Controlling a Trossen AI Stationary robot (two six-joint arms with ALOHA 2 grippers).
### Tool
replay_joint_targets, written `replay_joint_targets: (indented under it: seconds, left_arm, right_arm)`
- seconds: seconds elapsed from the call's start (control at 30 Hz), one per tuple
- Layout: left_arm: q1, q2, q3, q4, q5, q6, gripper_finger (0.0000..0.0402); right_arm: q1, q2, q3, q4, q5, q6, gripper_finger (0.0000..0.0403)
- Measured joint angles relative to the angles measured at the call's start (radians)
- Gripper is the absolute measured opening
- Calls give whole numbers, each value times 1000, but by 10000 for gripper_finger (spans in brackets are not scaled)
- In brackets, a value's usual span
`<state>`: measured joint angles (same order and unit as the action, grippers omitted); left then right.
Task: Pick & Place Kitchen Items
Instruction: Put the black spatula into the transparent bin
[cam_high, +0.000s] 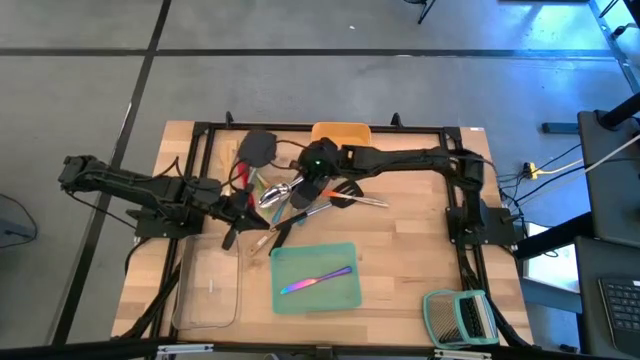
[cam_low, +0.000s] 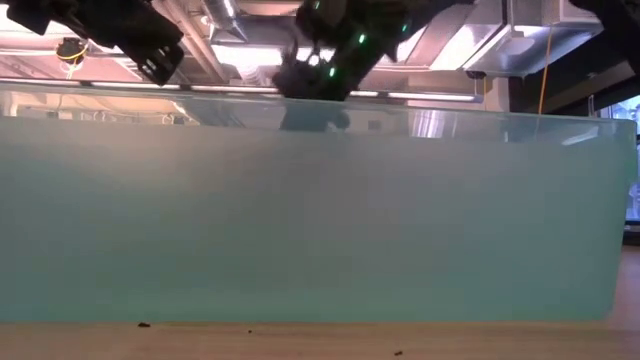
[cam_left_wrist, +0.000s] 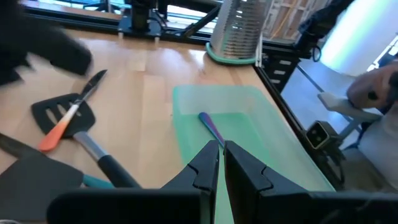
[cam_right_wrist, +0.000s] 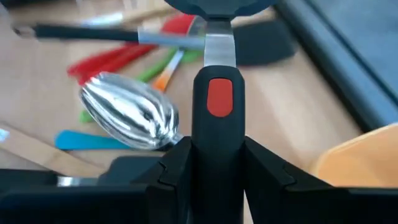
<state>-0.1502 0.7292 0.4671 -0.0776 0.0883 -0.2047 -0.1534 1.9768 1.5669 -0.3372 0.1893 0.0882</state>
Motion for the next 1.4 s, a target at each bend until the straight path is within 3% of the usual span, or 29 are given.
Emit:
replay_joint_targets:
  seconds: [0.6, 0.8, 1.17, 1.4]
  left_arm:
    - [-114, 0, 0, 60, -22, 2, 20]
    - [-164, 0, 0, 61, -101, 27, 20]
    - [-275, 0, 0, 189, 3, 88, 20]
    - [-303, 0, 0, 190, -16, 138, 20]
  right_arm:
    - [209, -273, 0, 91, -6, -187, 108]
    - [266, -326, -1, 123, 0, -227, 108]
    - [294, -359, -1, 52, 276, -205, 108]
    - [294, -361, -1, 147, 370, -250, 108]
